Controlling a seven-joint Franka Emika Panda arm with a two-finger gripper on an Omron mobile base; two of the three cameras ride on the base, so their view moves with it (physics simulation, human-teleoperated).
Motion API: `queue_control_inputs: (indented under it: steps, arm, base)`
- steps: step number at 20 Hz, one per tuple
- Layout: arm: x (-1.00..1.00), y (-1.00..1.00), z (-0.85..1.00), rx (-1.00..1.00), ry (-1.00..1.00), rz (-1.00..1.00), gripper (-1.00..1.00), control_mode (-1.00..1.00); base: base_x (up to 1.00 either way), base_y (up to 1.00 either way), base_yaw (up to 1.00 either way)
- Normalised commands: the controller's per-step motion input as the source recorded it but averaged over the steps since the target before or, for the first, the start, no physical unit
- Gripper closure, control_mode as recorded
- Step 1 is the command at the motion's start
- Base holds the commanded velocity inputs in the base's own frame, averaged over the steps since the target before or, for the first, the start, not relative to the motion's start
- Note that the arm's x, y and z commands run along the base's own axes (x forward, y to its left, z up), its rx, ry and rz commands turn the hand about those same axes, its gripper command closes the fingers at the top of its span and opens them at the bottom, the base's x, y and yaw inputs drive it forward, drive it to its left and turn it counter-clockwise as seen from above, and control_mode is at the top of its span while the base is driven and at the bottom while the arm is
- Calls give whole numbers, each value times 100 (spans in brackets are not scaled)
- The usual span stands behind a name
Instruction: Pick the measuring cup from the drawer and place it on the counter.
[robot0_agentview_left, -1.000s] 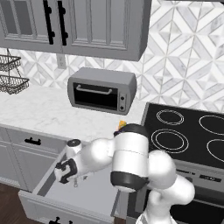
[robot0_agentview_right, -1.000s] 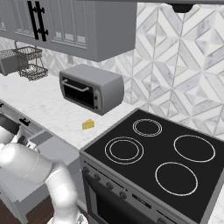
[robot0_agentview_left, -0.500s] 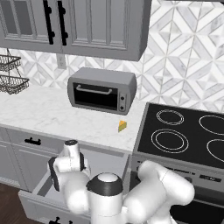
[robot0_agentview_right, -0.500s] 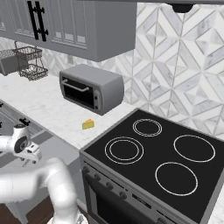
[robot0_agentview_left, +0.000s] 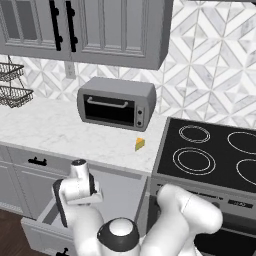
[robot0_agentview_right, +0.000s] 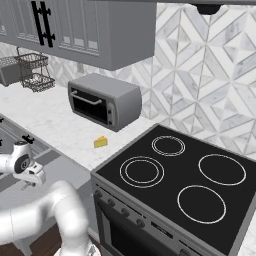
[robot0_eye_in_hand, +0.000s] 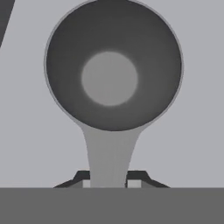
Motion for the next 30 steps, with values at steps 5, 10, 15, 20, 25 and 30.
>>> queue_control_inputs:
  steps: [5, 10, 15, 20, 25, 30]
  arm:
    - [-43, -39, 76, 0, -18, 0, 100, -100]
    - [-40, -31, 100, 0, -19, 0, 100, -100]
    - [-2, -21, 100, 0, -2, -3, 100, -100]
    - [34, -16, 100, 0, 0, -7, 100, -100]
    - [71, -20, 82, -1, 2, -10, 100, -100]
    - [95, -16, 11, -3, 6, -9, 100, -100]
  base:
    - [0, 0, 0]
    - [0, 0, 0]
    - [0, 0, 0]
    - [0, 0, 0]
    - [0, 0, 0]
    - [0, 0, 0]
